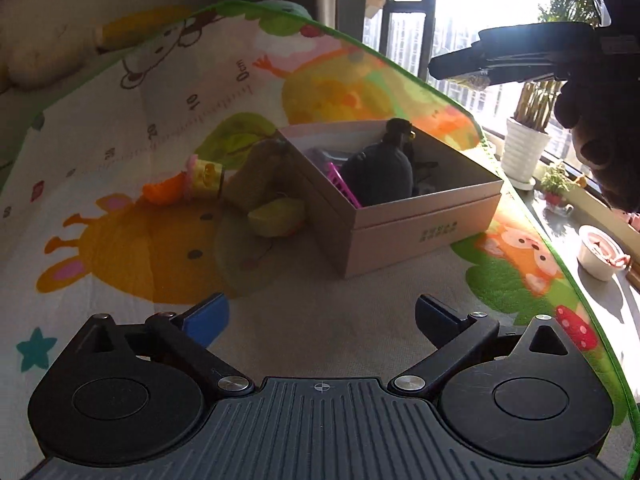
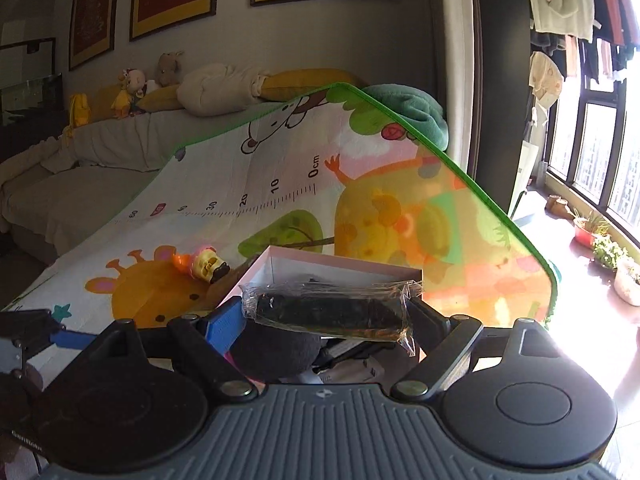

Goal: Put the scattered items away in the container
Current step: 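Drop the plush toy and black cylinder into the pink box with both tools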

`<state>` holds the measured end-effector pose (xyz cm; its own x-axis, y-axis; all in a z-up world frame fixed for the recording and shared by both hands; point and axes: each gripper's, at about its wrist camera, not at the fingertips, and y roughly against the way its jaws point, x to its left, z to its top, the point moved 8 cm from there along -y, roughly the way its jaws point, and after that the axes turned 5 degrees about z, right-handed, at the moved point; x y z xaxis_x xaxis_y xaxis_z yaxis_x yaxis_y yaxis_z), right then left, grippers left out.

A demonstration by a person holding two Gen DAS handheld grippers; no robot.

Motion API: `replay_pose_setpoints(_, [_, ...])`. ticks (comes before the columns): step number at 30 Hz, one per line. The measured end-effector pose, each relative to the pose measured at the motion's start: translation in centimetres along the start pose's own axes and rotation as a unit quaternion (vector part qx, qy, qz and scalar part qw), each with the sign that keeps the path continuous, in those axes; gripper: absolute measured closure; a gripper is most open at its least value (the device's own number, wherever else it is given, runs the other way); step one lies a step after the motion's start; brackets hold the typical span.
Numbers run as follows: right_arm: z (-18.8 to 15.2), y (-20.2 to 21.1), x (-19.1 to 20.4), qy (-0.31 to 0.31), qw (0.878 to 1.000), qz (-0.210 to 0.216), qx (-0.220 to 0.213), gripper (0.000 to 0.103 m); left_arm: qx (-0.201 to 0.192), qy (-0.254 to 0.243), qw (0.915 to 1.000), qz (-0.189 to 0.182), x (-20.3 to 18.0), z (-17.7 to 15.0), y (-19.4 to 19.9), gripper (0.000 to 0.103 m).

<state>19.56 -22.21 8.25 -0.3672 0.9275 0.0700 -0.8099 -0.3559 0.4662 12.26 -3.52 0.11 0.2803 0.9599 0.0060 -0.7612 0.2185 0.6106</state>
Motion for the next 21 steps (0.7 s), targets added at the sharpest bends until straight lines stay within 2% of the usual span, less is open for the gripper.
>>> replay_pose_setpoints(2, [1.9,-2.4,-0.9,-0.024,1.0,0.004,0.005,0.014,-0.001,0.015,0.9998,0.011,1.2,-0.4,0.7,0.001])
replay_pose_setpoints(4, [2.8,-4.6,-1.6,-0.046,0.999,0.009,0.02,0.008,-0.005,0.028,0.9994,0.021,2.4,-0.7,1.6,0.0])
replay_pose_setpoints(7, [2.8,-6.1,-1.6,-0.068,0.997,0.005,0.029,0.008,-0.009,0.047,0.9985,0.025,3.9,-1.3,2.5,0.0])
replay_pose_setpoints(10, [2.2,-6.2,0.2,-0.06,0.998,0.011,0.032,0.008,-0.003,0.061,0.9975,0.036,5.0,-2.0,2.3,0.0])
replay_pose_setpoints(12, [1.7,-6.3,2.1,-0.028,0.999,0.011,0.036,0.009,0.004,0.069,0.9966,0.046,5.5,-2.4,1.9,0.0])
replay_pose_setpoints(14, [1.1,-6.4,4.8,0.027,0.999,0.007,0.043,0.019,0.008,0.076,0.9956,0.054,6.0,-2.9,1.8,0.0])
replay_pose_setpoints(15, [0.6,-6.6,6.4,0.059,0.997,0.006,0.05,0.031,0.009,0.079,0.9953,0.056,6.2,-3.1,1.8,0.0])
replay_pose_setpoints(16, [0.0,-6.8,7.8,0.086,0.994,0.009,0.06,0.037,0.01,0.083,0.9949,0.057,6.4,-3.4,1.8,0.0])
replay_pose_setpoints(17, [-0.7,-7.2,9.5,0.113,0.991,0.018,0.073,0.046,0.01,0.087,0.9946,0.056,6.6,-3.6,1.9,0.0])
replay_pose_setpoints(18, [-1.5,-7.6,11.1,0.139,0.986,0.027,0.086,0.05,0.009,0.09,0.9943,0.056,6.8,-3.8,2.1,0.0])
replay_pose_setpoints(19, [-2.3,-8.0,12.5,0.17,0.98,0.03,0.096,0.051,0.009,0.094,0.994,0.056,7.0,-4.0,2.3,0.0])
replay_pose_setpoints(21, [-4.4,-9.1,15.4,0.253,0.961,0.018,0.113,0.051,0.008,0.099,0.9935,0.056,7.2,-4.3,2.7,0.0])
